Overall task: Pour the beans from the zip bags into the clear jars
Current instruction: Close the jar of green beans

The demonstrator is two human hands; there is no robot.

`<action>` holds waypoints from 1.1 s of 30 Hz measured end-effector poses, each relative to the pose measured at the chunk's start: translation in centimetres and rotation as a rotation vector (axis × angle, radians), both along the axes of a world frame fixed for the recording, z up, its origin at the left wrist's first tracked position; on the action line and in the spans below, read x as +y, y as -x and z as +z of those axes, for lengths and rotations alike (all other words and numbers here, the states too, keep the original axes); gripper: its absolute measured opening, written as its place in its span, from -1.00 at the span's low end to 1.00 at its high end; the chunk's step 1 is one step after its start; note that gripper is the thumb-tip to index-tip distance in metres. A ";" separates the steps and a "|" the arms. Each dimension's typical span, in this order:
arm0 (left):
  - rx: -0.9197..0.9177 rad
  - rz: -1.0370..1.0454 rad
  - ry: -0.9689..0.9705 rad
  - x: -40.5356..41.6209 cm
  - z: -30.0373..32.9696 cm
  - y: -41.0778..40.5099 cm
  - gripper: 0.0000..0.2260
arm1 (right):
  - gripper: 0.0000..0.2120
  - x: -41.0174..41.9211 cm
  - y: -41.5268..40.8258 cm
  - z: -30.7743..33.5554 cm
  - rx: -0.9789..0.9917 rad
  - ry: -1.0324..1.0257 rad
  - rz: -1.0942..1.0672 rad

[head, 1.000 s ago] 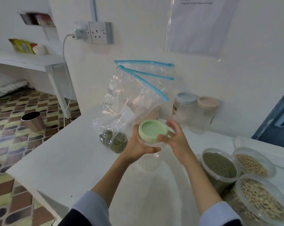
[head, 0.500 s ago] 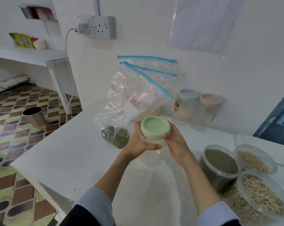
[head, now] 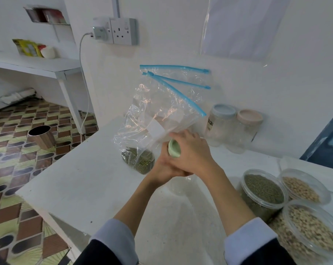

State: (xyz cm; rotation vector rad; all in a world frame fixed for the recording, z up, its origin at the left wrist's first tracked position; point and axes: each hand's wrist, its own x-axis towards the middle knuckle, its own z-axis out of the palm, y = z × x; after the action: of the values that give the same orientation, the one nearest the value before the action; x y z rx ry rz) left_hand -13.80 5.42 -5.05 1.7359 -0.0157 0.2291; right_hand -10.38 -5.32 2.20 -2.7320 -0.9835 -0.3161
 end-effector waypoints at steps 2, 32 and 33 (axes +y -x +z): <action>-0.010 -0.002 0.008 0.1 0.0 0.0 -0.19 | -0.45 0.2 -0.2 0.0 -0.008 -0.017 0.033; 0.031 0.018 -0.064 -0.1 -0.2 0.4 -0.07 | -0.70 -4.2 -5.2 -13.5 0.532 -0.761 -0.774; 0.032 0.017 -0.066 -0.1 -0.2 0.5 -0.06 | -0.69 -4.2 -5.1 -13.5 0.518 -0.705 -0.781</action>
State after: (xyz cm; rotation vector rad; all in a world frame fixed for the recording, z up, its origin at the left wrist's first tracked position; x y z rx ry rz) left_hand -14.25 5.32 -5.28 1.8056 0.0155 0.2153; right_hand -5.31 -9.55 -11.29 -2.2010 0.3135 -0.0349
